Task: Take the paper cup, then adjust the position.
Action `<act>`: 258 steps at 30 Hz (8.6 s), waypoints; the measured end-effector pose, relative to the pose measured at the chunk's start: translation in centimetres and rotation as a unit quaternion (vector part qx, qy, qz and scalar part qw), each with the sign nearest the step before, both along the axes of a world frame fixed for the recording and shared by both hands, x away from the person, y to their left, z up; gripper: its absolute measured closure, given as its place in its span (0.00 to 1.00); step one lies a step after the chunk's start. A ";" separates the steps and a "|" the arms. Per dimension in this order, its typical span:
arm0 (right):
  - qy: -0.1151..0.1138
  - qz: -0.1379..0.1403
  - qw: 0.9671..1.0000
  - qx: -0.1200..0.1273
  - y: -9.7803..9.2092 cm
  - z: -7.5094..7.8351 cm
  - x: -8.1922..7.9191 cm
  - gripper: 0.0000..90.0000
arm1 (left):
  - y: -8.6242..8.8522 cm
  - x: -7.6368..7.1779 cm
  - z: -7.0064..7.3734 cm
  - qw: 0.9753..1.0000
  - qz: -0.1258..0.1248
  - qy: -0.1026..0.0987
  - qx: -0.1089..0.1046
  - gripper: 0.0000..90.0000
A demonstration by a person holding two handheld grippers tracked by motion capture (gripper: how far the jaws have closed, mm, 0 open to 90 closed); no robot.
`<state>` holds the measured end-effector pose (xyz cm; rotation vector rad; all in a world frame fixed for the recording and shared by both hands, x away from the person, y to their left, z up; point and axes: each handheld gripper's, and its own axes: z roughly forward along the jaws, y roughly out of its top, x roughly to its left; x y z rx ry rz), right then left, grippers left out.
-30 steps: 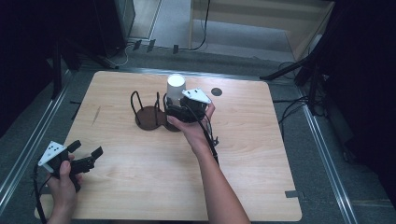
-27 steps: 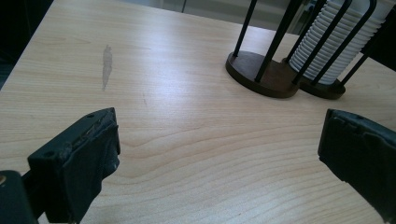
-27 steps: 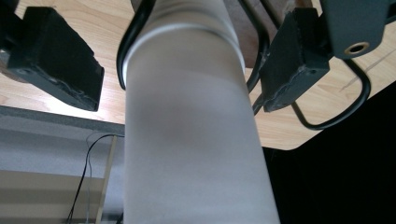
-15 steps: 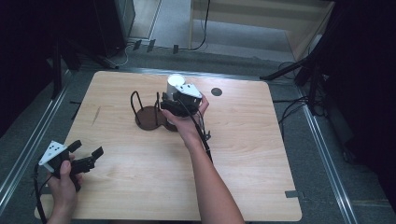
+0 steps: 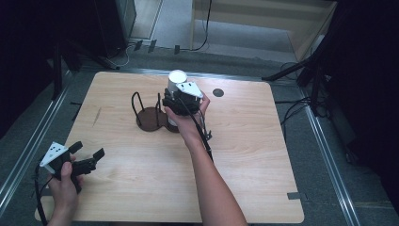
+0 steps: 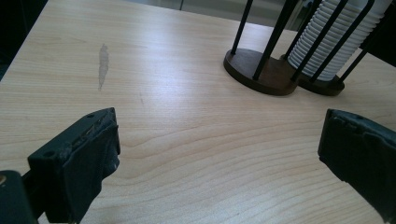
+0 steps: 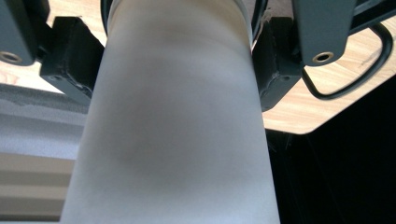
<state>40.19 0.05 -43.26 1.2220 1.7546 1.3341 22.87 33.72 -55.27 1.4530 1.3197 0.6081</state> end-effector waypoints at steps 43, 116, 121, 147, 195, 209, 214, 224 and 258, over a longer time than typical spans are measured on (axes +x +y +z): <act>-0.072 -0.048 0.996 0.033 -6.2 5.3 -3.9 0.32 | -0.1 0.0 0.0 1.000 -0.002 0.000 0.004 0.00; -0.010 -0.022 0.994 -0.107 -11.7 -8.7 -14.5 0.32 | -14.0 2.9 8.0 0.976 -0.213 0.006 0.046 0.00; -0.010 -0.012 0.992 -0.122 -10.8 -9.3 -14.7 0.32 | -15.6 2.5 8.0 0.969 -0.237 0.024 0.059 0.00; -0.064 0.072 0.971 -0.219 -6.7 -10.9 -17.2 0.32 | -19.5 0.6 7.5 0.943 -0.313 0.041 0.105 0.17; -0.125 0.165 0.942 -0.264 -5.7 -11.6 -19.1 0.33 | -19.8 0.6 7.9 0.927 -0.351 0.082 0.100 0.38; -0.176 0.186 0.911 -0.323 -5.4 -11.7 -19.7 0.34 | -20.1 1.0 7.5 0.920 -0.361 0.120 0.090 0.32; -0.177 0.187 0.905 -0.338 -5.5 -11.6 -19.6 0.28 | -20.1 1.1 7.4 0.922 -0.360 0.114 0.087 0.36; -0.157 0.183 0.925 -0.292 -6.0 -10.7 -19.3 0.19 | -19.0 1.6 7.2 0.935 -0.333 0.100 0.072 0.38; -0.005 0.130 0.991 0.009 -7.9 -7.3 -17.2 0.20 | -16.5 1.6 6.2 0.979 -0.188 -0.080 -0.010 0.37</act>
